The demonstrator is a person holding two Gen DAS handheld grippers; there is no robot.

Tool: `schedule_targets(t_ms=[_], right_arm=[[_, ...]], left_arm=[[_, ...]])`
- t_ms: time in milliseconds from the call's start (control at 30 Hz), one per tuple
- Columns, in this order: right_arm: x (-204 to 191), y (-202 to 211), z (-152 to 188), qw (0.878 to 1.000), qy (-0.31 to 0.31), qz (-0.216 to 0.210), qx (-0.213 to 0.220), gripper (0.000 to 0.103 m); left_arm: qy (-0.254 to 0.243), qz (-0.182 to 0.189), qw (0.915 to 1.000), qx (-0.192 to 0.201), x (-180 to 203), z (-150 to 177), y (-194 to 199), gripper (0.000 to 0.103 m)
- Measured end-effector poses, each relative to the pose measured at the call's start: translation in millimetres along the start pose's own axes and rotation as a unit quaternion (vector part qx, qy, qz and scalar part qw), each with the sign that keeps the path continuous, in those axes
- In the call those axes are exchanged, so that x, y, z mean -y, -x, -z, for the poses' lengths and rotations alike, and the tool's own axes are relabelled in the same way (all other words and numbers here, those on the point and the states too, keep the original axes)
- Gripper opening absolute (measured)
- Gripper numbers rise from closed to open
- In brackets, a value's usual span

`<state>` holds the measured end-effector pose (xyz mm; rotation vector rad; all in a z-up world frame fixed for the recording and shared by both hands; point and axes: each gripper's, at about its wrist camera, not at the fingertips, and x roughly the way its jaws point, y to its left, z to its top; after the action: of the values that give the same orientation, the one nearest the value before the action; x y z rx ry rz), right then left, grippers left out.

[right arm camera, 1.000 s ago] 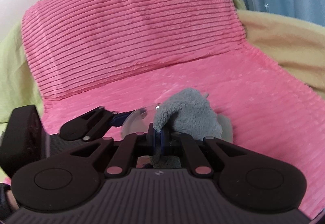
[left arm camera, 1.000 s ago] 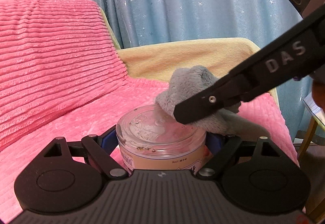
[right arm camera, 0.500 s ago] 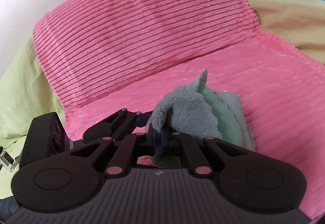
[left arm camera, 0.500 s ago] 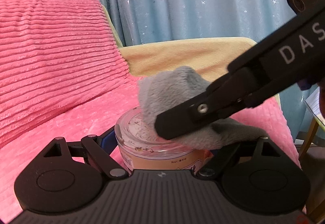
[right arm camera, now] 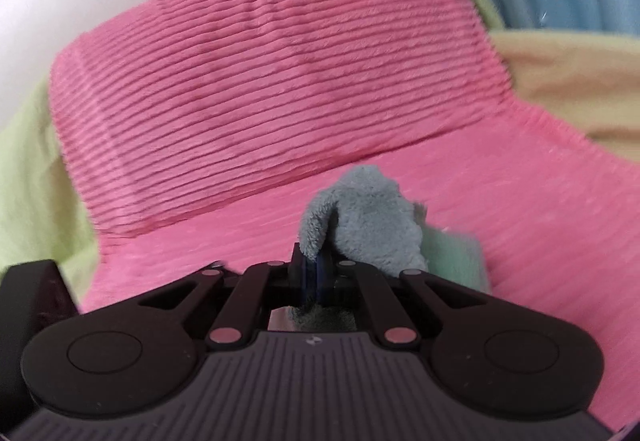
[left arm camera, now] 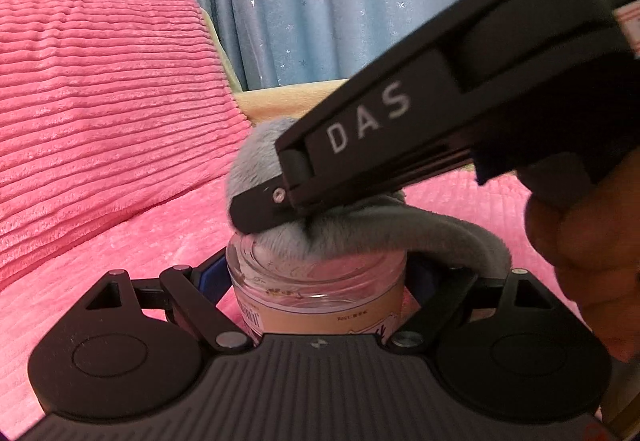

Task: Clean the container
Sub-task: 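Hold the jar with the left tool while the right tool rubs the cloth around the rim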

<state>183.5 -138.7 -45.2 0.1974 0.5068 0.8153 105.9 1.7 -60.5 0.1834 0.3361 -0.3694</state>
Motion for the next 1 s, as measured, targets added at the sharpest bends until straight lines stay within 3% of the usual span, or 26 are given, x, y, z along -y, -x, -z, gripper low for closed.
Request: schedule_targets(t_ms=[133, 333, 633, 1000], right_arm=[[7, 8, -1, 1.000, 0.005, 0.029, 0.006, 0.002], [22, 25, -4, 1.000, -0.003, 0.024, -0.009, 0.002], [40, 48, 5, 0.996, -0.066, -0.056, -0.034, 0.002], [29, 33, 9, 0.990, -0.086, -0.101, -0.043, 0.002]], left_arm=[[0.000, 0.001, 1.0000, 0.000, 0, 1, 1, 0.085], [-0.002, 0.002, 1.0000, 0.001, 1, 1, 5, 0.085], [-0.006, 0.000, 1.0000, 0.002, 3, 0, 7, 0.086], [0.001, 0.005, 1.0000, 0.000, -6, -1, 7, 0.086]])
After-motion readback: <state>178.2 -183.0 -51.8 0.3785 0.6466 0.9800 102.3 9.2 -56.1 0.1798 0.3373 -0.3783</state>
